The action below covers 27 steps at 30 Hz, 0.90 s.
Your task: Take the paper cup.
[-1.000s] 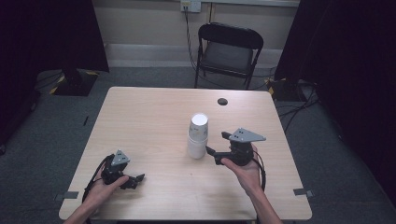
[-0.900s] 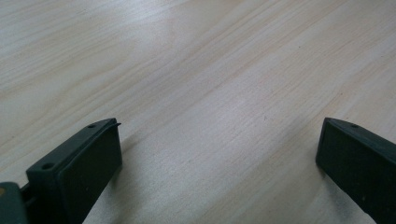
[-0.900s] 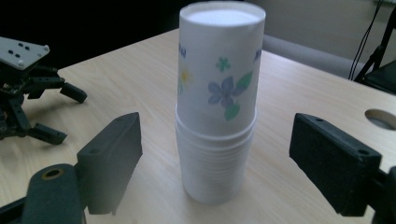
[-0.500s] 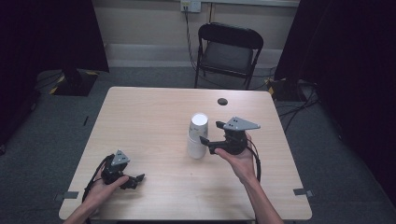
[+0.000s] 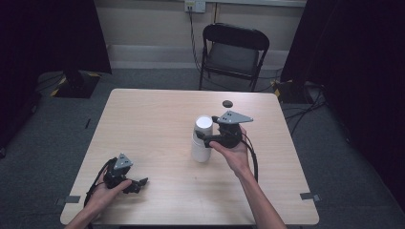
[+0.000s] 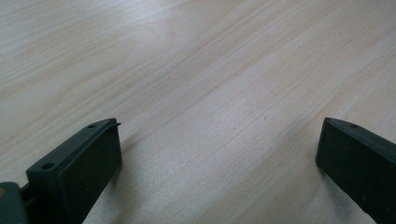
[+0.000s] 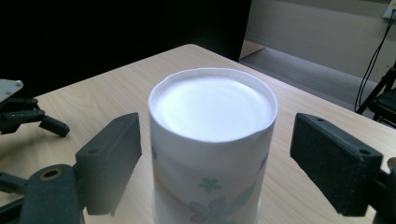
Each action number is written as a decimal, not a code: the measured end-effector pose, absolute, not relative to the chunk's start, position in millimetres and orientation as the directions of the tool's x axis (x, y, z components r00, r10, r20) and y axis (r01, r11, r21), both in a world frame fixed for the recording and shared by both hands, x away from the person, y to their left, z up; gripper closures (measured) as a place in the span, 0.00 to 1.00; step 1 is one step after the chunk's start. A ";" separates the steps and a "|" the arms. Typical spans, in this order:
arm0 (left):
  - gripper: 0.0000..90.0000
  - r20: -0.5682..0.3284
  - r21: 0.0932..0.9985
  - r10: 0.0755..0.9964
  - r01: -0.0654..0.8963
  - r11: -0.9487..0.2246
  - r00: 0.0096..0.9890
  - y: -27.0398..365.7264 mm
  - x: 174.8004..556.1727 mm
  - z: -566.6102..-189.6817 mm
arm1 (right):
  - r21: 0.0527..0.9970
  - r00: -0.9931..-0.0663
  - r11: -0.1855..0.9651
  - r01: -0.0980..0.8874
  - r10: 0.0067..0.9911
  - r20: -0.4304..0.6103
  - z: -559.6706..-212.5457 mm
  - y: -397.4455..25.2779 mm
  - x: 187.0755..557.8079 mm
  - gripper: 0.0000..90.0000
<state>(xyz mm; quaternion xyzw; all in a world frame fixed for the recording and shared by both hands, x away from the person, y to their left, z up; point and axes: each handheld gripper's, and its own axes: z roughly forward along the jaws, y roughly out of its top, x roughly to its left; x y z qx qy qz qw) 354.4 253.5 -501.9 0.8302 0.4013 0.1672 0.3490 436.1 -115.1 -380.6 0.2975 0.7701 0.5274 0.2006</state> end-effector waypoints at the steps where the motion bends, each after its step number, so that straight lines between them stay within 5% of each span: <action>1: 0.00 -0.002 0.713 0.783 0.550 -0.435 0.622 253.5 354.4 -501.9 | 0.933 -0.743 0.259 0.248 0.669 0.011 -381.6 -114.9 437.6 0.18; 27: 0.00 -0.002 0.713 0.783 0.549 -0.435 0.622 253.5 354.4 -501.9 | 0.931 -0.769 0.259 0.257 0.638 0.035 -392.9 -106.8 446.6 0.35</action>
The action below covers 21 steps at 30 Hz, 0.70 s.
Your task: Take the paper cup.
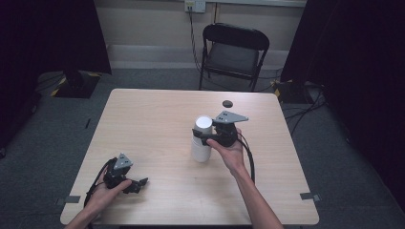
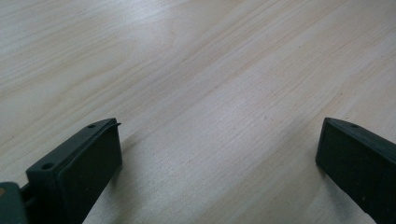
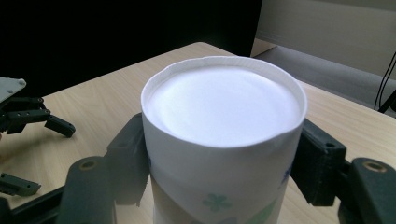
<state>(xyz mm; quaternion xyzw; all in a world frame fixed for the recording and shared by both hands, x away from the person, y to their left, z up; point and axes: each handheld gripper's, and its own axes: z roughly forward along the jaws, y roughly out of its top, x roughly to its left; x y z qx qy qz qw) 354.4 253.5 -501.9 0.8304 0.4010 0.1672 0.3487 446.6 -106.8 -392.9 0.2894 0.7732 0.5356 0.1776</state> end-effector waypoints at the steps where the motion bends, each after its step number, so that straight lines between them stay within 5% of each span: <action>1: 0.00 -0.002 0.713 0.783 0.550 -0.435 0.622 253.5 354.4 -501.9 | 0.931 -0.769 0.259 0.258 0.638 0.036 -392.8 -106.8 446.6 0.35; 21: 0.00 -0.002 0.713 0.783 0.549 -0.435 0.622 253.5 354.5 -501.9 | 0.936 -0.768 0.242 0.256 0.639 0.045 -378.8 -105.0 447.1 0.36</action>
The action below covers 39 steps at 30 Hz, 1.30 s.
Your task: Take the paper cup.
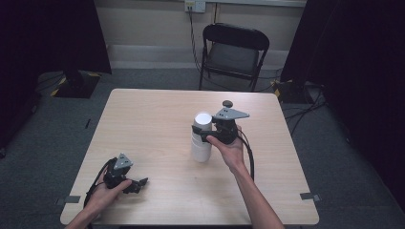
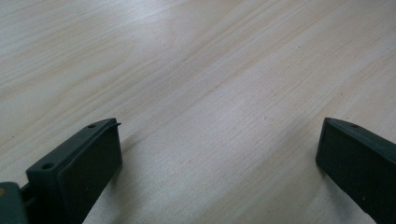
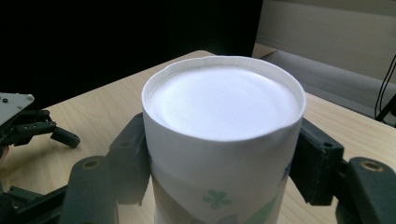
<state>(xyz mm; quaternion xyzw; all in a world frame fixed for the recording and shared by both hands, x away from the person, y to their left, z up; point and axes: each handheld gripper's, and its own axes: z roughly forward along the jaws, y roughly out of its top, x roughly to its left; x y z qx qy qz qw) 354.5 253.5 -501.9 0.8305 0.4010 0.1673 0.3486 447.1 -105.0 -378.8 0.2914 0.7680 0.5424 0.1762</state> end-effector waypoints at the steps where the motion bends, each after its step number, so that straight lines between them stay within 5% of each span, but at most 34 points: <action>1: 0.00 -0.002 0.713 0.783 0.550 -0.435 0.622 253.5 354.5 -501.9 | 0.936 -0.767 0.243 0.254 0.641 0.042 -378.3 -105.2 447.1 0.36; 39: 0.00 -0.005 0.713 0.783 0.552 -0.433 0.622 252.9 355.0 -501.9 | 0.967 -0.743 0.159 0.200 0.668 0.044 -344.3 -110.4 444.3 0.36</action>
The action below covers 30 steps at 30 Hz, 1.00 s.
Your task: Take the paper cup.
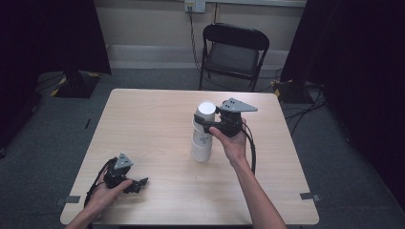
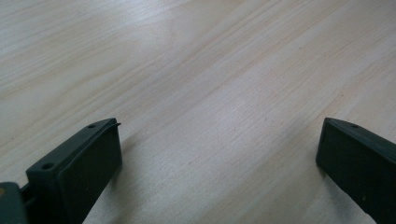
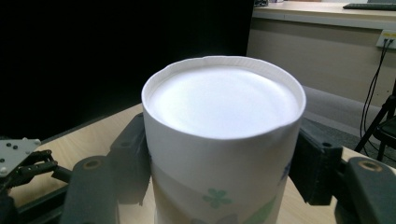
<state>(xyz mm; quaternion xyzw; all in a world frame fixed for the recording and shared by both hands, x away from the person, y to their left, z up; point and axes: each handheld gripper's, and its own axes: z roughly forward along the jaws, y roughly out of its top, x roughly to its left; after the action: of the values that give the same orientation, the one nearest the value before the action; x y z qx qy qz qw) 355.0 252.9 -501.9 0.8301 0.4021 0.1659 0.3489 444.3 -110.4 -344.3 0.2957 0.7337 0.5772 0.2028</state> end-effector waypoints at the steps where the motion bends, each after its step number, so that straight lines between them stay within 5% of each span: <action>1: 0.00 -0.005 0.713 0.783 0.552 -0.433 0.622 252.9 355.0 -501.9 | 0.967 -0.743 0.159 0.200 0.668 0.044 -344.3 -110.4 444.3 0.36; 22: 0.00 -0.002 0.714 0.786 0.551 -0.432 0.619 252.8 355.8 -501.8 | 0.977 -0.729 0.114 0.183 0.682 0.057 -319.9 -119.8 439.3 0.37; 30: 0.09 0.000 0.727 0.782 0.536 -0.428 0.624 254.2 353.7 -500.7 | 0.976 -0.730 0.099 0.193 0.680 0.076 -312.4 -128.2 431.3 0.37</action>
<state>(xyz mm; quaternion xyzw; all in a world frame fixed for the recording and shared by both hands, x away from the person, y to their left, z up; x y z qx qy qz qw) 353.7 254.2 -500.7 0.8274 0.3983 0.1720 0.3566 431.3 -128.2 -312.4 0.3062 0.7127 0.5973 0.2036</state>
